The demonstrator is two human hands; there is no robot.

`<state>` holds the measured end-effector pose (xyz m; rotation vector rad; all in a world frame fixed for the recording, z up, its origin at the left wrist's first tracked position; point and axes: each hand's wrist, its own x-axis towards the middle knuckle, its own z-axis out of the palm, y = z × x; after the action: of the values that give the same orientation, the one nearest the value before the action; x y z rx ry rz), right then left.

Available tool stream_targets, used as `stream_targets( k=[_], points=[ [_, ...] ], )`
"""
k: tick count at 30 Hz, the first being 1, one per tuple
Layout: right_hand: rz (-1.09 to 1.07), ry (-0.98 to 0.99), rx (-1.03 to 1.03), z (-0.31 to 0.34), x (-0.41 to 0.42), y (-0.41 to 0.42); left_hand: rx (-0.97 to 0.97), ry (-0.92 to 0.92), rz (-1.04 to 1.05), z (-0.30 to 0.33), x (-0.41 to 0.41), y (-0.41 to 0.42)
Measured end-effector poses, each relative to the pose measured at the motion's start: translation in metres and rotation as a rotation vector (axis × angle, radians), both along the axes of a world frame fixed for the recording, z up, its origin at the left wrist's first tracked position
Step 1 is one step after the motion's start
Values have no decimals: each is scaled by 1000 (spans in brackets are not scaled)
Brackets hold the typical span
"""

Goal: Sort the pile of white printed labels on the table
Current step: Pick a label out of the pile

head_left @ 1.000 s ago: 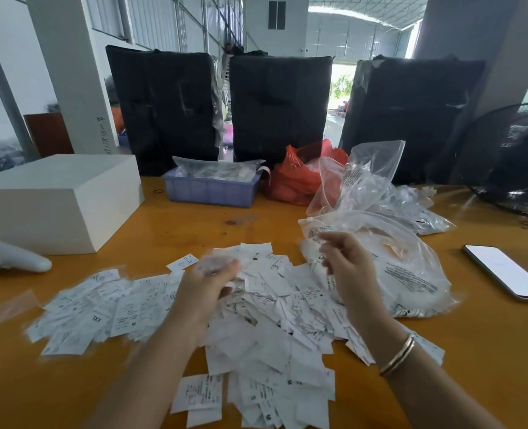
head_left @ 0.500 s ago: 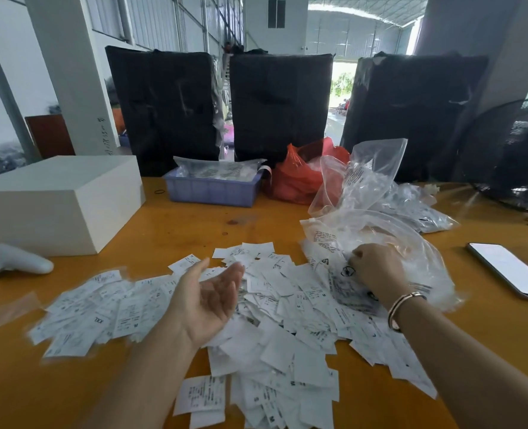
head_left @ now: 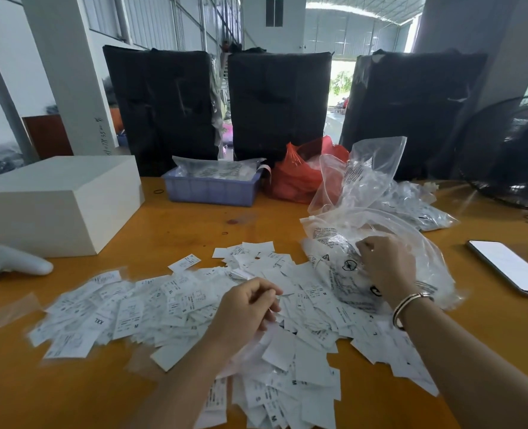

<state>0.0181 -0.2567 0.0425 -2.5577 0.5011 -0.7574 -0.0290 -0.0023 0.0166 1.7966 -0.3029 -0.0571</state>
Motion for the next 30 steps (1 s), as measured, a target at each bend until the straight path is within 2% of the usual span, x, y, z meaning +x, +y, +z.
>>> stream_targets(
  k=[5, 9, 12, 15, 18, 21, 26, 30],
  points=[
    [14, 187, -1, -1, 5, 0, 56, -10, -4, -1, -3, -1],
    [7, 140, 186, -4, 11, -7, 72, -15, -8, -1, -5, -2],
    [37, 134, 225, -4, 13, -10, 72, -18, -9, 0, -5, -2],
    [51, -4, 169, 0, 12, -12, 75, -15, -2, -1, -4, -2],
    [100, -258, 299, 14, 3, -1, 58, 10, 13, -1, -4, -2],
    [277, -353, 382, 25, -13, 29, -34, 63, 18, 1, -3, -1],
    [769, -80, 994, 14, -44, 75, -355, 161, 34, 12, -2, 1],
    [913, 74, 1022, -2, -52, 86, -364, 159, 44, 15, -5, 2]
  ],
)
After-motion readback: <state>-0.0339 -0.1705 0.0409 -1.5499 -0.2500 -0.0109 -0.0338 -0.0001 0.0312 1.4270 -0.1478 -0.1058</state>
